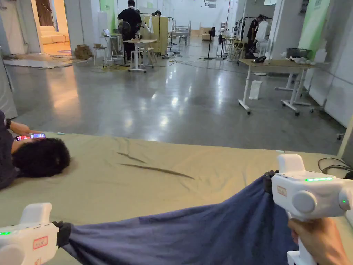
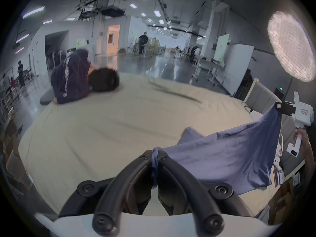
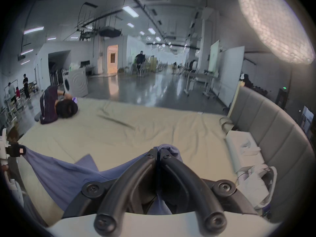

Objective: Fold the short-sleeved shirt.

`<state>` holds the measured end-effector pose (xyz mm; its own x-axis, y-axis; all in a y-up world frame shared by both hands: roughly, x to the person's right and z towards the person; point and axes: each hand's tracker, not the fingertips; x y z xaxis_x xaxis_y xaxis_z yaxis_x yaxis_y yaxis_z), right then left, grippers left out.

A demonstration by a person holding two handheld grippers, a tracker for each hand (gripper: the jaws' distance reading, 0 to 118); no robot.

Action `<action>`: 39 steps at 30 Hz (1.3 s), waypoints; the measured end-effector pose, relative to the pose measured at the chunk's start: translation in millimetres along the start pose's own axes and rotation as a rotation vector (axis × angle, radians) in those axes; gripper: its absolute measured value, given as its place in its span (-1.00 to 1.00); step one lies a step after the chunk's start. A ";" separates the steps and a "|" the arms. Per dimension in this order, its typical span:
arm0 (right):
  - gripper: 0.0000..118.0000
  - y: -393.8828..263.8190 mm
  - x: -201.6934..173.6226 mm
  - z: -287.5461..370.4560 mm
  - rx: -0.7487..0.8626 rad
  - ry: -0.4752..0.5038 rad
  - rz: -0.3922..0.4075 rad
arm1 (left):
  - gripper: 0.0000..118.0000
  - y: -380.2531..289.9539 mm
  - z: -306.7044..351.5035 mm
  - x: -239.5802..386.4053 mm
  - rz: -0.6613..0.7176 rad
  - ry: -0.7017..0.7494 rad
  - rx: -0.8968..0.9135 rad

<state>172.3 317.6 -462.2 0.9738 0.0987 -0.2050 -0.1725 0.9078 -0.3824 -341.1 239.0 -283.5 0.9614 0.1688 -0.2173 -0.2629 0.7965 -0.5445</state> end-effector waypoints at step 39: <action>-0.99 282.6 38.0 17.5 0.342 -0.259 -0.037 | -0.91 394.0 -2.8 76.5 -0.115 0.039 0.331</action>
<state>163.1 585.0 -562.3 0.9910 0.1228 0.0530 -0.1198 0.9912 -0.0556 -371.4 564.1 -516.9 0.9777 0.0501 -0.2041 -0.1066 0.9552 -0.2760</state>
